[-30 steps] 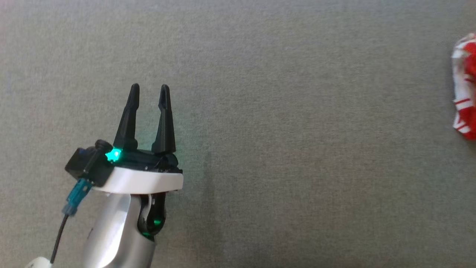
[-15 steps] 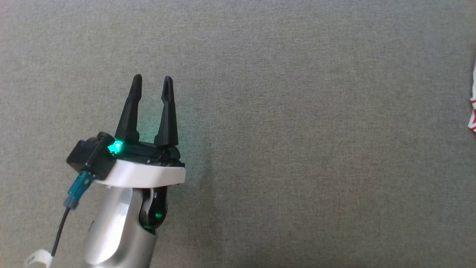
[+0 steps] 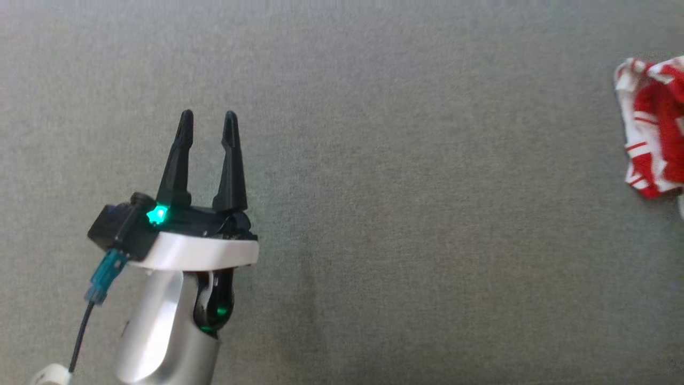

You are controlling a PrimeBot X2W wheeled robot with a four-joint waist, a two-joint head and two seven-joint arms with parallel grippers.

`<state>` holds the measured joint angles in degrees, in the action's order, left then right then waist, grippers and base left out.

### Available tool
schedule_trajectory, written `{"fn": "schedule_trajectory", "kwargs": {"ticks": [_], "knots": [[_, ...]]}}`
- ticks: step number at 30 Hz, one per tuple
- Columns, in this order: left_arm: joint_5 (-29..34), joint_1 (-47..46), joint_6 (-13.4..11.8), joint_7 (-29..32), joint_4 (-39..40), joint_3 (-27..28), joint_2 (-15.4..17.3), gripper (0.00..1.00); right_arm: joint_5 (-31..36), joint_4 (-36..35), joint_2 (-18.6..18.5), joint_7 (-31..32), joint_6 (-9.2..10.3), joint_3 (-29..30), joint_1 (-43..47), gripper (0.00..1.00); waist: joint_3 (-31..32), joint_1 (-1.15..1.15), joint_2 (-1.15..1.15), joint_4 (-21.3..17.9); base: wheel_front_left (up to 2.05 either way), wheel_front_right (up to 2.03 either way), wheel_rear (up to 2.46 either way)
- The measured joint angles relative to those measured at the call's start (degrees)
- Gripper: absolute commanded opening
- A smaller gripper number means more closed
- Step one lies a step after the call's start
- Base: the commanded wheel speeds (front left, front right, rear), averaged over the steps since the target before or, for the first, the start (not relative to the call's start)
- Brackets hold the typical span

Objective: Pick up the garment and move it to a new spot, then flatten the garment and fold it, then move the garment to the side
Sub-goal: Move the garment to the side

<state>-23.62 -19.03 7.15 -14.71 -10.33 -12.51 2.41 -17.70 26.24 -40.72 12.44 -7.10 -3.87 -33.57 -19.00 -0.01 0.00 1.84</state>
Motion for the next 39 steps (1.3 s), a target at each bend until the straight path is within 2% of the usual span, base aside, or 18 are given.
{"fn": "schedule_trajectory", "kwargs": {"ticks": [5,10,17,19,25,39], "knots": [[0.81,3.09,0.00,0.00,0.27,1.80,0.01,1.00,-1.56,-7.32,11.69,-5.22,0.00,4.97,2.08,1.00,4.05,0.00,0.00,-1.25,0.00,0.00,0.00],[0.74,6.47,0.00,0.00,0.23,3.23,0.03,1.00,-1.31,-14.88,23.12,-8.76,0.00,5.11,8.49,1.00,8.14,-0.01,0.00,-2.71,0.00,0.00,0.00],[1.86,10.12,0.01,0.00,0.46,2.38,0.04,1.00,1.03,-18.44,35.37,-14.96,0.00,4.70,18.22,1.00,12.85,-0.01,0.00,-4.17,0.00,0.00,0.00],[1.91,11.10,-0.04,0.00,0.51,2.31,0.04,1.00,1.08,-18.34,36.80,-16.85,0.00,5.12,21.66,1.00,13.90,-0.01,0.00,-4.19,0.00,0.00,0.00],[0.67,13.89,-0.42,0.00,1.76,3.14,0.08,1.00,2.23,-15.63,37.58,-21.03,0.00,3.93,29.13,1.00,15.49,0.00,0.00,-3.77,0.00,0.00,0.00],[0.45,16.29,-3.00,0.00,3.46,4.58,0.11,1.00,0.55,-12.71,37.99,-25.10,0.00,1.93,29.84,1.00,16.51,0.01,0.00,-3.17,0.00,0.00,0.00]]}}
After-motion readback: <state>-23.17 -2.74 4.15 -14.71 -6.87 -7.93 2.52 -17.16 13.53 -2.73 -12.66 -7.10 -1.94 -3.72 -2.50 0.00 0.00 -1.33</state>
